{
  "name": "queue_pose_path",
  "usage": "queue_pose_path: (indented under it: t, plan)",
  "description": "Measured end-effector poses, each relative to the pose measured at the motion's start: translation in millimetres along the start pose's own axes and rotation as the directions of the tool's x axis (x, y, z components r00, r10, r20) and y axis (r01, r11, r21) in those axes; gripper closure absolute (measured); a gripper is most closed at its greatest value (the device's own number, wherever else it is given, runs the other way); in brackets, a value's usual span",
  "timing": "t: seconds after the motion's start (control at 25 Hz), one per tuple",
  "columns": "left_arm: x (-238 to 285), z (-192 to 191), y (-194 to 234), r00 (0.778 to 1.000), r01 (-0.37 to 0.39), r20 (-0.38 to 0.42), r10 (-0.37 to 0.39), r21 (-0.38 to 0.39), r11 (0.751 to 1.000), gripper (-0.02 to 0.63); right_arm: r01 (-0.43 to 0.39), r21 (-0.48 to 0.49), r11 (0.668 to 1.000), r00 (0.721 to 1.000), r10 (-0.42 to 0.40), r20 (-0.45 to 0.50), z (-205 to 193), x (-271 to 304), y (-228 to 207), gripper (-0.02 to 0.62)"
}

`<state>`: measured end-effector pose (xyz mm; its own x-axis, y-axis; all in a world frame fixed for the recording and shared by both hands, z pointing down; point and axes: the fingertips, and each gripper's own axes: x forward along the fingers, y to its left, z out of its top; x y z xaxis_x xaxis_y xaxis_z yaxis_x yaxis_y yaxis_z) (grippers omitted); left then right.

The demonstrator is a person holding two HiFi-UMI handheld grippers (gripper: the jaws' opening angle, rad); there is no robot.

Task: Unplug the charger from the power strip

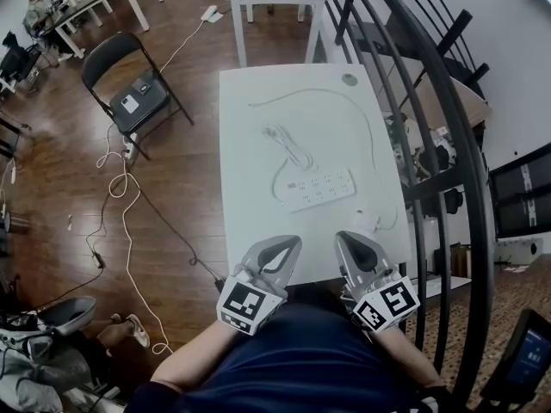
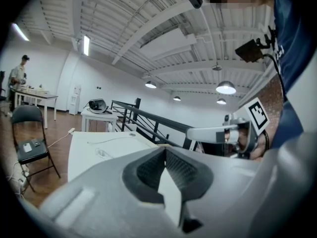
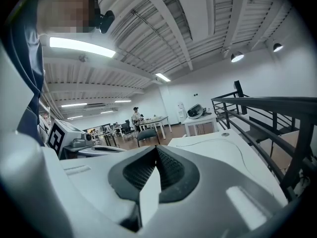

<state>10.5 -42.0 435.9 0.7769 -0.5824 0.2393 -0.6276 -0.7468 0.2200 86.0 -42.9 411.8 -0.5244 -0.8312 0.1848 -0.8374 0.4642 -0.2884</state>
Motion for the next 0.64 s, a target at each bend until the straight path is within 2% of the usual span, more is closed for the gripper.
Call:
queue_pose_path:
  t: [0.64]
  plan:
    - [7.2,-4.5,-3.5,0.999,0.028,-0.026,-0.028,-0.015,0.999,0.600,-0.001,-0.013,1.000,1.000,0.001,-0.018,-2.8,-0.4,-0.4,0.584]
